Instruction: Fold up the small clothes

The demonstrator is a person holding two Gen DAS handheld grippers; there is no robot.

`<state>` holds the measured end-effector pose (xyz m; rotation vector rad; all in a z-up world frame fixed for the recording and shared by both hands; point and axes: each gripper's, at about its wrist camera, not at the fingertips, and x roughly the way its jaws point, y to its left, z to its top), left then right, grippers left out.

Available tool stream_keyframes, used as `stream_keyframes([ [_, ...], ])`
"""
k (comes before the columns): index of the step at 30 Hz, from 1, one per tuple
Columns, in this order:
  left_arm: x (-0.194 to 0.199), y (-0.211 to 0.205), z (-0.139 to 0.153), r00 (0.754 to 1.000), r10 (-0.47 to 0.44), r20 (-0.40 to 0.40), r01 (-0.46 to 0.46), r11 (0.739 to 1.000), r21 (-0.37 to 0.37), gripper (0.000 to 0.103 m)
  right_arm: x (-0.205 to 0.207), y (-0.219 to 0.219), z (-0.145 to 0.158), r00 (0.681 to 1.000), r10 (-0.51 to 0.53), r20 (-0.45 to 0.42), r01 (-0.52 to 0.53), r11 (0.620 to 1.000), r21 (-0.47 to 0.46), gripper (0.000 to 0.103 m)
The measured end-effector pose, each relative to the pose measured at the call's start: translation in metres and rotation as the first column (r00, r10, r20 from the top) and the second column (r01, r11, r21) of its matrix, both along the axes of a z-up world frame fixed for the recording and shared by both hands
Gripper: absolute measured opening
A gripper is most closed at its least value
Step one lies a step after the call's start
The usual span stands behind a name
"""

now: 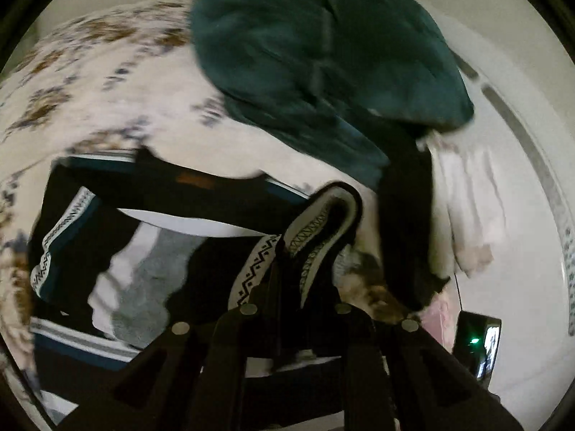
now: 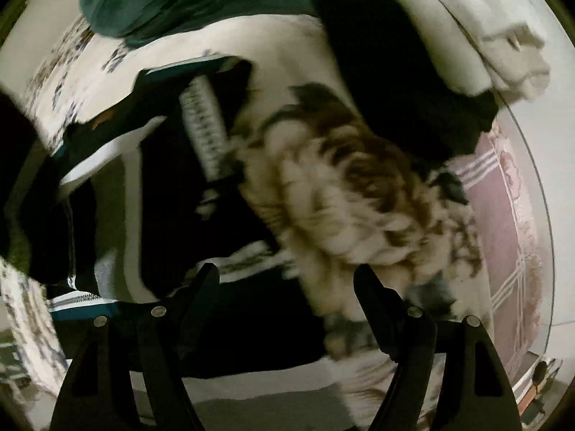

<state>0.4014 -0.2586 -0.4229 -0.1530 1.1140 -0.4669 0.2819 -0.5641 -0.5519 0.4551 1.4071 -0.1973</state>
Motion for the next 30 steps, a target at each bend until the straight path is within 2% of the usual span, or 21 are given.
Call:
stream_keyframes([
  [1, 0.000, -0.011, -0.004, 1.000, -0.009, -0.009, 0.010, 1.000, 0.020, 0.024, -0.001, -0.011, -0.001, 1.000, -0.005, 0.003, 0.005, 1.000, 0.019, 0.079],
  [2, 0.001, -0.017, -0.007, 1.000, -0.011, -0.022, 0.012, 0.999, 0.040, 0.045, -0.001, -0.024, -0.001, 1.000, -0.012, 0.007, 0.012, 0.999, 0.048, 0.079],
  [4, 0.003, -0.008, -0.009, 0.999, 0.015, -0.034, -0.012, 0.998, 0.061, 0.076, -0.002, -0.043, 0.001, 0.999, -0.033, 0.024, 0.030, 0.994, 0.109, 0.079],
  [6, 0.002, 0.010, -0.013, 0.998, 0.049, -0.039, -0.046, 0.997, 0.067, 0.076, 0.000, -0.057, 0.007, 0.997, -0.060, 0.047, 0.051, 0.985, 0.166, 0.079],
  [8, 0.002, 0.040, -0.017, 0.993, 0.110, -0.037, -0.105, 0.989, 0.107, 0.076, 0.003, -0.061, 0.016, 0.993, -0.089, 0.082, 0.069, 0.972, 0.226, 0.079],
  [10, 0.005, 0.084, -0.018, 0.982, 0.190, -0.012, -0.186, 0.969, 0.162, 0.076, 0.013, -0.062, 0.023, 0.989, -0.102, 0.108, 0.070, 0.961, 0.267, 0.079],
  [12, 0.007, 0.117, -0.022, 0.968, 0.250, 0.007, -0.244, 0.940, 0.237, 0.076, 0.022, -0.059, 0.025, 0.987, -0.101, 0.127, 0.060, 0.954, 0.295, 0.079],
  [14, 0.017, 0.161, -0.032, 0.947, 0.321, 0.025, -0.311, 0.890, 0.334, 0.076, 0.036, -0.048, 0.022, 0.987, -0.091, 0.133, 0.047, 0.953, 0.301, 0.079],
  [18, 0.039, 0.209, -0.059, 0.910, 0.412, 0.044, -0.390, 0.816, 0.426, 0.076, 0.069, -0.019, -0.005, 0.994, -0.056, 0.092, 0.025, 0.952, 0.304, 0.079],
  [21, 0.057, 0.231, -0.083, 0.889, 0.457, 0.007, -0.415, 0.801, 0.432, 0.076, 0.085, -0.005, -0.035, 0.999, -0.048, 0.002, 0.044, 0.939, 0.340, 0.077],
  [22, 0.064, 0.238, -0.093, 0.881, 0.474, -0.018, -0.423, 0.803, 0.420, 0.076, 0.087, 0.000, -0.039, 0.999, -0.049, -0.002, 0.047, 0.936, 0.349, 0.058],
  [23, 0.069, 0.242, -0.099, 0.872, 0.489, -0.029, -0.433, 0.796, 0.422, 0.076, 0.090, 0.005, -0.038, 0.999, -0.034, 0.002, 0.031, 0.939, 0.343, 0.025],
  [24, 0.073, 0.243, -0.101, 0.868, 0.496, -0.032, -0.439, 0.794, 0.421, 0.076, 0.091, 0.013, -0.032, 1.000, -0.007, 0.017, 0.002, 0.949, 0.315, 0.017],
  [26, 0.082, 0.244, -0.111, 0.870, 0.490, -0.046, -0.429, 0.801, 0.418, 0.076, 0.090, 0.022, -0.015, 0.997, 0.018, 0.078, -0.039, 0.962, 0.270, 0.012],
  [28, 0.088, 0.246, -0.129, 0.879, 0.473, -0.058, -0.387, 0.780, 0.492, 0.076, 0.090, 0.027, 0.000, 0.991, 0.051, 0.125, -0.075, 0.976, 0.202, 0.011],
  [30, 0.086, 0.255, -0.144, 0.875, 0.479, -0.073, -0.377, 0.767, 0.520, 0.077, 0.095, 0.025, -0.008, 0.995, 0.055, 0.083, -0.066, 0.988, 0.141, 0.011],
])
